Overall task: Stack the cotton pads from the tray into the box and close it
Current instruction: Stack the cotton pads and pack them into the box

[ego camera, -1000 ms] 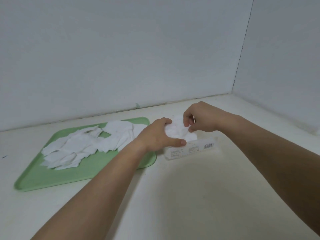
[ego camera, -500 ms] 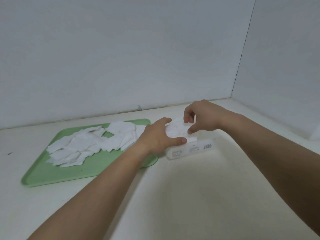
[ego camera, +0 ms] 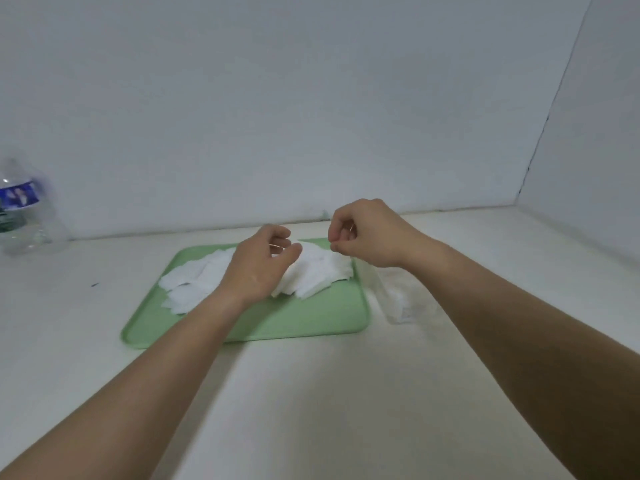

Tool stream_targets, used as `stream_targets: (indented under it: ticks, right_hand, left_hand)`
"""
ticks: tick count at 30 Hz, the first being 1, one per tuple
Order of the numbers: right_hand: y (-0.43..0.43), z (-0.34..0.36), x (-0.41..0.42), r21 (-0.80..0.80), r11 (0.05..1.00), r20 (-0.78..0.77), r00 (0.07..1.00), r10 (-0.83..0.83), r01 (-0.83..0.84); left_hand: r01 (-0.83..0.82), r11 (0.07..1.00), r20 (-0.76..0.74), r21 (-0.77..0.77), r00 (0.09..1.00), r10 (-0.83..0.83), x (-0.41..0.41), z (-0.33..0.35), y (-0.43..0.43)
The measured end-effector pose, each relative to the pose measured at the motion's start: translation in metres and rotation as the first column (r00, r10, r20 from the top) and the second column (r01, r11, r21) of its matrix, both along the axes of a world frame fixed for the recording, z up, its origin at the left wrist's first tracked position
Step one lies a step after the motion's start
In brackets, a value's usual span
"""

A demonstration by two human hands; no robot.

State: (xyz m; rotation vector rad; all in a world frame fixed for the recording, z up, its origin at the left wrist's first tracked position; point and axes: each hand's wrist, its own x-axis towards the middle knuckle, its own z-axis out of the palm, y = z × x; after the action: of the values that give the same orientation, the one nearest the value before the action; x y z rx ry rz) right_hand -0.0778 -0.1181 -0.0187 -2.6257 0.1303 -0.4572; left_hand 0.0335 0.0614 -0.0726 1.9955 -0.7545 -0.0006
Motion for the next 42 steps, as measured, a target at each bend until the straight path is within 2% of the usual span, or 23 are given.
stream_targets:
  ticks: [7, 10, 14, 19, 23, 29, 34, 38, 42]
  right_hand:
    - [0.048, -0.024, 0.072, 0.084, 0.996, -0.023, 1.0, 0.02, -0.018]
    - [0.059, -0.03, 0.093, 0.056, 0.998, -0.043, 0.999, -0.024, 0.026]
    - [0.069, -0.035, 0.111, -0.086, 0.995, -0.233, 0.97, -0.066, 0.047]
    - [0.08, -0.05, 0.12, -0.198, 0.98, -0.345, 0.936, -0.077, 0.008]
    - [0.08, -0.06, 0.121, -0.148, 0.988, -0.395, 0.913, -0.101, 0.045]
    - [0.08, -0.077, 0.122, -0.073, 0.992, -0.303, 0.946, -0.118, 0.101]
    - [0.079, -0.081, 0.117, 0.09, 0.994, -0.224, 0.974, -0.039, 0.061]
    - [0.081, -0.086, 0.117, -0.157, 0.986, -0.219, 0.971, -0.096, 0.062]
    - [0.088, -0.089, 0.121, -0.185, 0.979, -0.164, 0.98, -0.114, 0.083]
  left_hand:
    - [-0.218, 0.975, -0.002, -0.039, 0.976, 0.218, 0.064, -0.007, 0.066]
    - [-0.253, 0.965, -0.018, -0.063, 0.967, 0.253, 0.08, -0.011, 0.077]
    - [-0.269, 0.956, -0.012, -0.12, 0.963, 0.269, 0.091, -0.019, 0.086]
    - [-0.265, 0.95, 0.041, -0.164, 0.961, 0.275, 0.087, -0.023, 0.091]
    - [-0.2, 0.973, 0.124, -0.115, 0.969, 0.214, 0.077, -0.026, 0.093]
    - [-0.173, 0.983, 0.167, -0.069, 0.969, 0.182, 0.071, -0.032, 0.094]
    - [-0.177, 0.982, 0.179, -0.068, 0.966, 0.187, 0.07, -0.032, 0.097]
    - [-0.188, 0.98, 0.191, -0.065, 0.961, 0.198, 0.07, -0.03, 0.1]
    - [-0.176, 0.983, 0.186, -0.048, 0.966, 0.182, 0.069, -0.032, 0.098]
